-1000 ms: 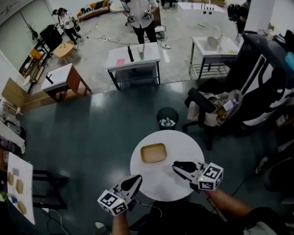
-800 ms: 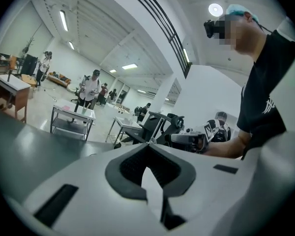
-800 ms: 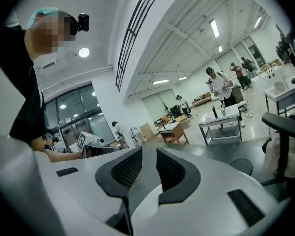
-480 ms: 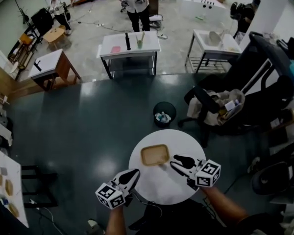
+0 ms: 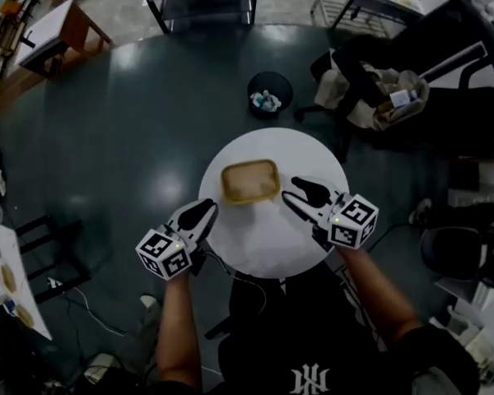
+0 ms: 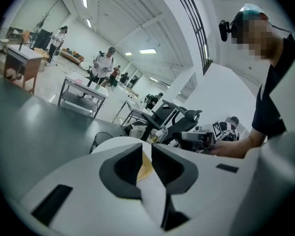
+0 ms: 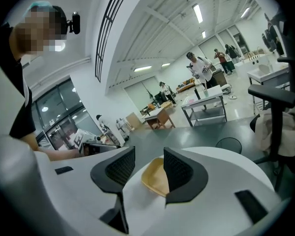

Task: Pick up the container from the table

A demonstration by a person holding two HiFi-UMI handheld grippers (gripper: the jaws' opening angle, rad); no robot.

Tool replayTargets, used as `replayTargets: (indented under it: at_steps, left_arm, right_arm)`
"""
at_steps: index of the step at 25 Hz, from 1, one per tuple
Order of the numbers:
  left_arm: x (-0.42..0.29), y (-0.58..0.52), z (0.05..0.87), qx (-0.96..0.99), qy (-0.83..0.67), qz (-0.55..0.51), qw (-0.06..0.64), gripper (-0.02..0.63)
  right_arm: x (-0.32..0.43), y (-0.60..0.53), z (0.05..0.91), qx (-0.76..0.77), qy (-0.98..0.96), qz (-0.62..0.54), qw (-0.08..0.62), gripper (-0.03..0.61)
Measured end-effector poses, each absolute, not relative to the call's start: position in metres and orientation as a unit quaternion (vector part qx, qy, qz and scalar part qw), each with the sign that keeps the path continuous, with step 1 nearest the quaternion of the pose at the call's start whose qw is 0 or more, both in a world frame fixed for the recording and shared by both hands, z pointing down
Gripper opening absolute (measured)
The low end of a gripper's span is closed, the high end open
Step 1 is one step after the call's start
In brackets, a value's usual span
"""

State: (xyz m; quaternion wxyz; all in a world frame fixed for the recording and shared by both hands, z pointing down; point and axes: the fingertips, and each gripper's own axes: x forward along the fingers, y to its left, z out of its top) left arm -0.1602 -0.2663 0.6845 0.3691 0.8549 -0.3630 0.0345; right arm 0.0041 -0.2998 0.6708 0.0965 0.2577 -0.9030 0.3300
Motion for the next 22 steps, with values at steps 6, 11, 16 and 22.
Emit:
replayTargets:
  at_steps: [6,11,16,22]
  left_arm:
    - [-0.154,-0.257,0.729,0.825,-0.369,0.08,0.421,0.085]
    - [-0.151,-0.269,0.758,0.812,-0.369,0.099,0.442,0.107]
    - [-0.152,-0.278,0.787,0.796,-0.367,0.113,0.468,0.126]
    - [-0.15,-0.279,0.807,0.775,-0.362,0.107,0.507,0.126]
  right_arm:
    - [0.025,-0.308,0.725,0.284,-0.869,0.39,0.108,0.195]
    - [0.022,-0.317,0.766,0.284,-0.853,0.42,0.125,0.195]
    - [0.012,-0.313,0.802,0.275,-0.835,0.452,0.152,0.195]
    - [0.012,-0.311,0.821,0.279,-0.814,0.482,0.167,0.195]
